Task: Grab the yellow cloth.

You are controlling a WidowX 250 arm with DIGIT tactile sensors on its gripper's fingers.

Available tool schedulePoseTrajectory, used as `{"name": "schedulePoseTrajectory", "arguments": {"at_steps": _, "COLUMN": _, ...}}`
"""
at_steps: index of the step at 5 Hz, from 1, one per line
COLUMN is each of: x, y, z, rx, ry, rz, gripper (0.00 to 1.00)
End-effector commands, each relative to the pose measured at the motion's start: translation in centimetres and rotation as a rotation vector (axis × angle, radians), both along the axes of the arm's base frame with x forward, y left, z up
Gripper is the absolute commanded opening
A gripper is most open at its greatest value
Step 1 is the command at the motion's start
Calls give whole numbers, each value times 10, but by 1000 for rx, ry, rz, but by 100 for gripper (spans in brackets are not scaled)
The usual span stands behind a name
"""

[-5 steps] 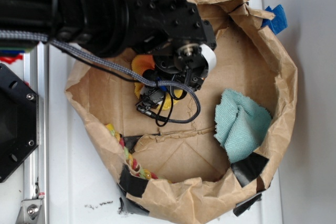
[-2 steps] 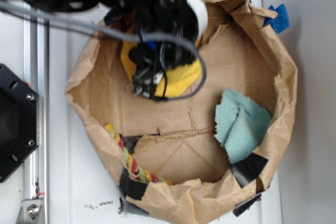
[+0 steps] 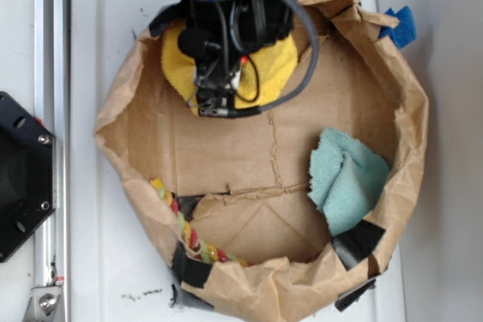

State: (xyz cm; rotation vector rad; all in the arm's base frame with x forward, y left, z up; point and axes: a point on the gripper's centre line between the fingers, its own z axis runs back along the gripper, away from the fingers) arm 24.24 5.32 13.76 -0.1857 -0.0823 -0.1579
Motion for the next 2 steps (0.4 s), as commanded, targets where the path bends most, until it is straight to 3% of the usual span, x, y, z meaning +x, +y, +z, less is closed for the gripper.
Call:
{"name": "schedulePoseTrajectory", "arguments": {"at_steps": 1, "x": 14, "y": -24, "z": 44, "rx": -5, "ry": -2, "rz": 221, "gripper": 0}}
{"name": "schedulePoseTrajectory", "arguments": {"at_steps": 2, "x": 19, "y": -28, "z": 42, "rx": 40, "ry": -53, "rz": 257, "gripper": 0}}
